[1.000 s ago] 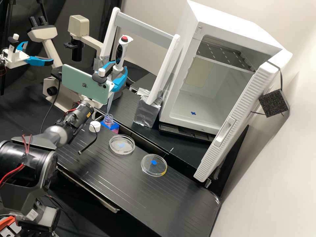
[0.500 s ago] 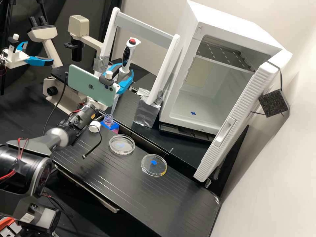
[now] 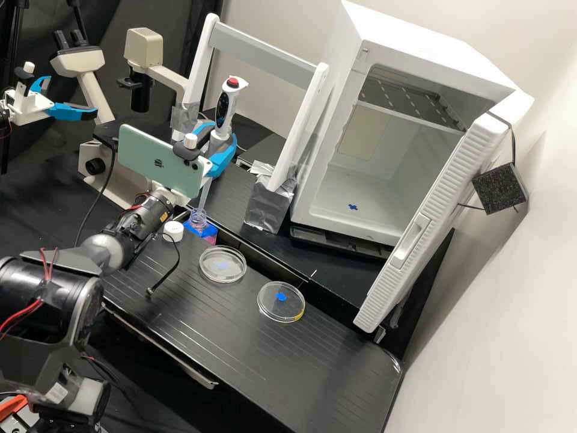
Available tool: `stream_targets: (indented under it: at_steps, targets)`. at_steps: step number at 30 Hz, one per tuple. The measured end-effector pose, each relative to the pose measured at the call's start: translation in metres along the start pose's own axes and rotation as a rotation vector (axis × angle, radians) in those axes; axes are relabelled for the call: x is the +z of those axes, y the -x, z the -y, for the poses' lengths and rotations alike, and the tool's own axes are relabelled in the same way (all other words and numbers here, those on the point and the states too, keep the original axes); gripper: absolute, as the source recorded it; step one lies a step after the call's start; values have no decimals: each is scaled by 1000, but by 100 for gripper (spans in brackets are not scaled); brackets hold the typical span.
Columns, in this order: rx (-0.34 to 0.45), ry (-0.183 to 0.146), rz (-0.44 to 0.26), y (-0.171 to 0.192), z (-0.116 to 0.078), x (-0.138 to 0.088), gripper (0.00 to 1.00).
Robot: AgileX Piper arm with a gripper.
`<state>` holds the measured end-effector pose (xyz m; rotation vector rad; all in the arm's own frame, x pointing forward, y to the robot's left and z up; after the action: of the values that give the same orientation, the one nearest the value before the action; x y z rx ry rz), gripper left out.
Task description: Use the pipette
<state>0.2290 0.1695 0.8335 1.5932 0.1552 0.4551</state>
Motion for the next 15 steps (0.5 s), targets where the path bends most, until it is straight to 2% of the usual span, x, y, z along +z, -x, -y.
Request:
stream_targets:
  at_steps: [7, 15]
  targets:
    - [-30, 74, 6, 6, 20, 0, 0]
    - [-87, 85, 35, 7, 38, 7, 0]
